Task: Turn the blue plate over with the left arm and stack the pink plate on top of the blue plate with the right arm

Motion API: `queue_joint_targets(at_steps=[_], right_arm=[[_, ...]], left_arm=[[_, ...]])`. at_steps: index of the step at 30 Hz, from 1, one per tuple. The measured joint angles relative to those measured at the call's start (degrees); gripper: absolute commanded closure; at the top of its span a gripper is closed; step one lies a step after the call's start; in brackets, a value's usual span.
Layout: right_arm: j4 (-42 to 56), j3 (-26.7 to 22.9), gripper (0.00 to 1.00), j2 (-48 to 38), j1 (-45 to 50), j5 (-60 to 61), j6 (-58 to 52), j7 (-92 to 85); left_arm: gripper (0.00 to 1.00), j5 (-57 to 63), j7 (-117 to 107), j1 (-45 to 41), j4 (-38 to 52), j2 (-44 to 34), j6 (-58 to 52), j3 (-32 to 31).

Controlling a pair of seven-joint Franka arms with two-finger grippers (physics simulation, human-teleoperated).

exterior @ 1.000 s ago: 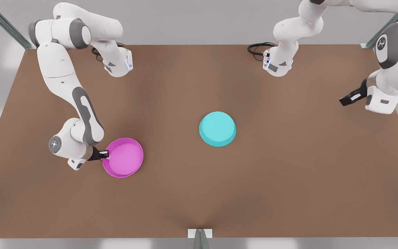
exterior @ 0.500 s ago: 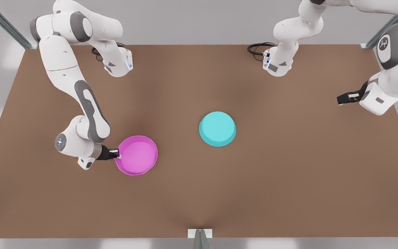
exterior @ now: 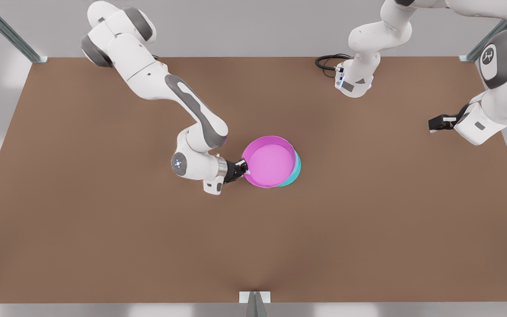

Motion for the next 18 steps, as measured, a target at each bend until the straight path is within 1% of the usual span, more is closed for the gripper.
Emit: queue_joint_targets(at_steps=[4,18], right_arm=[[-0.14,0.17,0.79,0.28,2.54,0.28,-0.02,3.03],[-0.81,-0.21,0.79,3.96,3.79,-0.42,0.05,9.41]], left_arm=[[0.0,0.0,1.15,0.01,0.0,0.09,0.05,0.0],[0.0,0.0,3.61,0.0,-0.02,0.17,0.1,0.0]])
